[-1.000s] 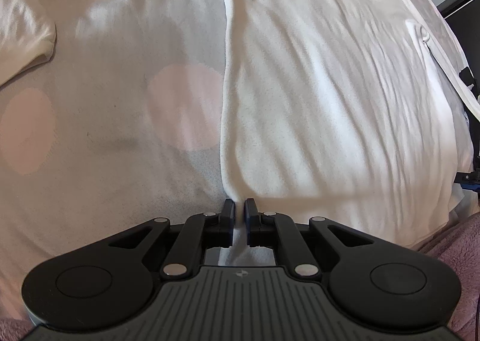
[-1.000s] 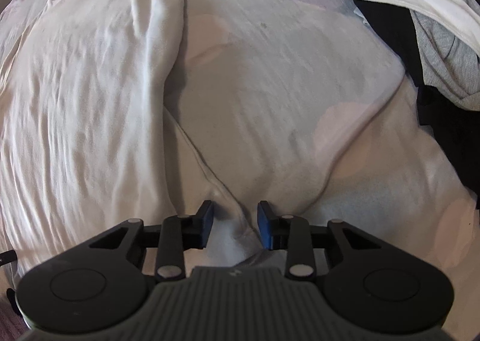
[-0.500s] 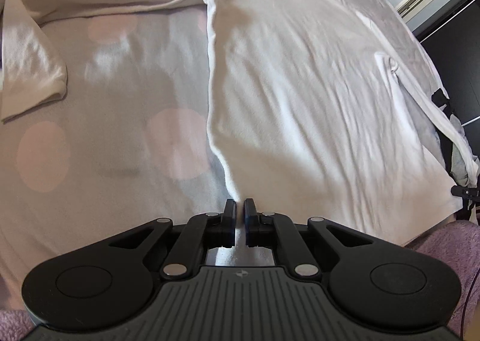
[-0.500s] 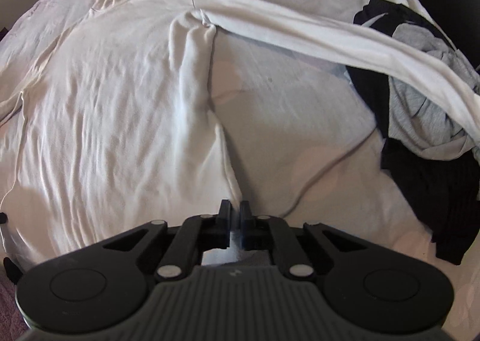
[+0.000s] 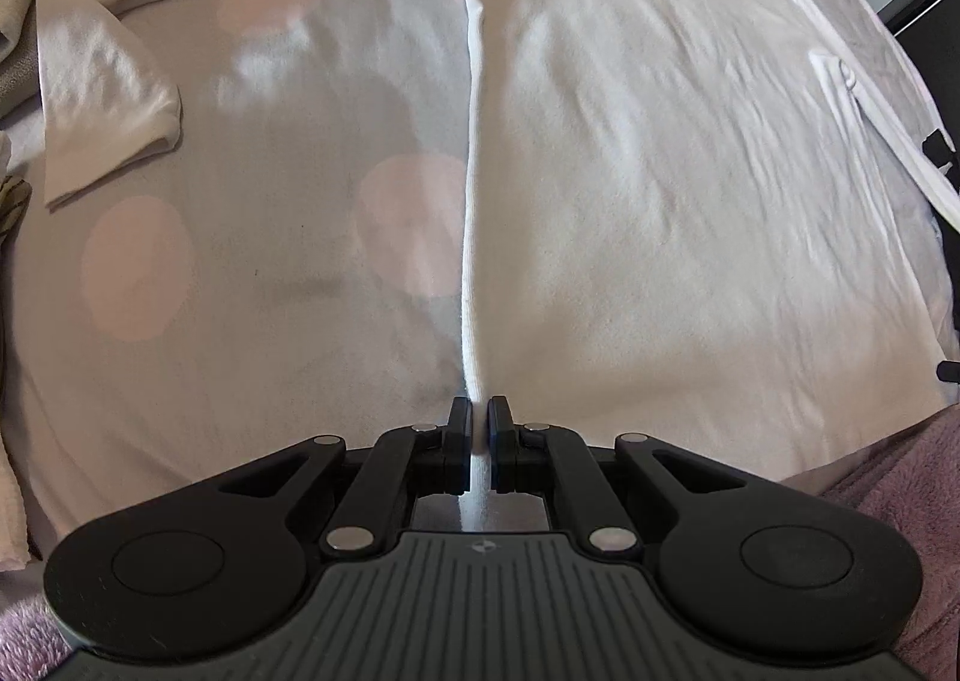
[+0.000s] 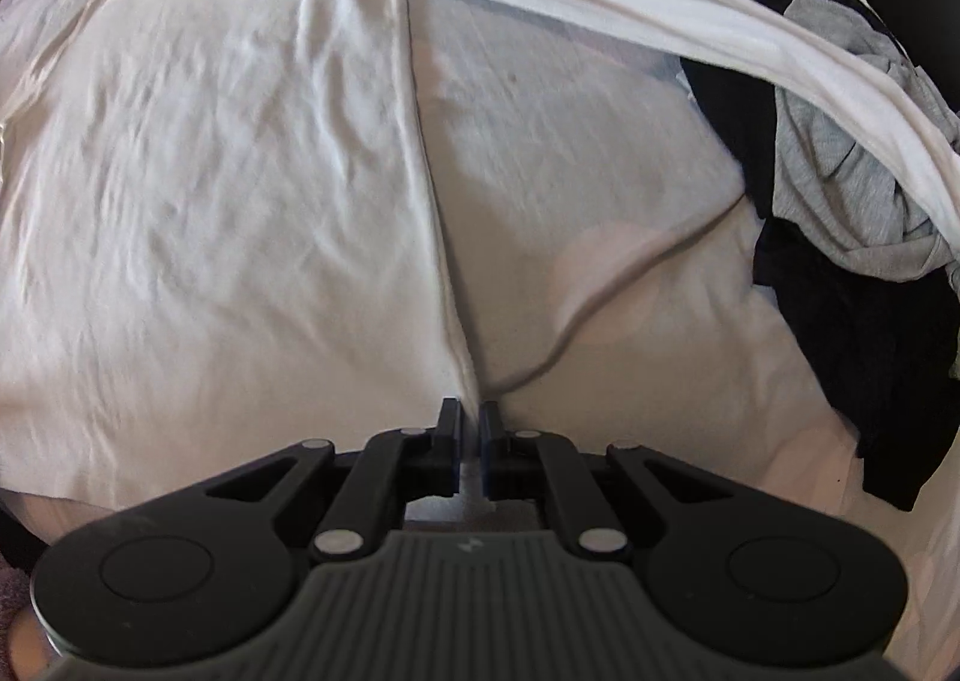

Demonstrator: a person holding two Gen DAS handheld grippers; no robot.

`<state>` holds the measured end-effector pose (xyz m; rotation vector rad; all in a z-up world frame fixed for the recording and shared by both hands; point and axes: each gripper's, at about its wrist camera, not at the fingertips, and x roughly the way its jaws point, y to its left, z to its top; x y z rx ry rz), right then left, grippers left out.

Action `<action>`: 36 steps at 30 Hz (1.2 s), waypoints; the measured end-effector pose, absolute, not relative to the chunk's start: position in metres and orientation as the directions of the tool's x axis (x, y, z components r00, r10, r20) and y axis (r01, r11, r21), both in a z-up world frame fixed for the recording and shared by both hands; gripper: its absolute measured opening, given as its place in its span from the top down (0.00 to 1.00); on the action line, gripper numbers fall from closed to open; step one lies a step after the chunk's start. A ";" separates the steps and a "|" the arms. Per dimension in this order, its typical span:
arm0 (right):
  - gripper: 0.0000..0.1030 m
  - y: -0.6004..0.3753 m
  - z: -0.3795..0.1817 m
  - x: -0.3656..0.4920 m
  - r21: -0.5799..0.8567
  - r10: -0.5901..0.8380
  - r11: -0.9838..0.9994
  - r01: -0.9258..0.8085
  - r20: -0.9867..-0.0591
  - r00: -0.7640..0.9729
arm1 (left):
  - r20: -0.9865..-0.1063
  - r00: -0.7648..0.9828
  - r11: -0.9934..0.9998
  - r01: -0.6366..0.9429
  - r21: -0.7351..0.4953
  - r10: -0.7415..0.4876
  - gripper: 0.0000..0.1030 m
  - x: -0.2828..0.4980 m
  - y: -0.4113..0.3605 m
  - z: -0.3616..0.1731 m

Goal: Fold clothes
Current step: 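Open both grippers and lift them off the white top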

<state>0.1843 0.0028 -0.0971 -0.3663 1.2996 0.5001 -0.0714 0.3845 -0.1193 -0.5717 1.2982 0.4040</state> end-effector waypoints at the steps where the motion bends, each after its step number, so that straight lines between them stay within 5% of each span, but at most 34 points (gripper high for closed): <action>1: 0.93 0.005 -0.099 0.183 0.008 0.133 0.833 -0.553 -0.973 0.186 | -0.976 0.216 0.799 -0.581 -0.155 -0.033 0.97 -0.070 0.384 -0.123; 10: 0.91 0.024 -0.117 0.174 -0.101 0.024 0.772 -0.628 -0.982 0.187 | -0.985 0.168 0.805 -0.581 -0.118 -0.023 0.94 -0.064 0.384 -0.133; 14: 0.65 0.014 -0.099 0.173 -0.053 0.102 0.781 -0.622 -0.972 0.211 | -0.955 0.288 0.774 -0.588 -0.236 -0.072 0.85 -0.077 0.397 -0.113; 18: 0.60 -0.001 -0.076 0.180 0.051 0.243 0.787 -0.615 -0.941 0.234 | -0.931 0.361 0.774 -0.575 -0.266 -0.052 0.81 -0.079 0.419 -0.091; 36: 0.65 0.077 -0.068 0.343 -0.055 0.339 0.785 -0.617 -0.796 0.502 | -0.824 0.460 0.810 -0.587 -0.003 0.330 0.76 0.043 0.541 -0.065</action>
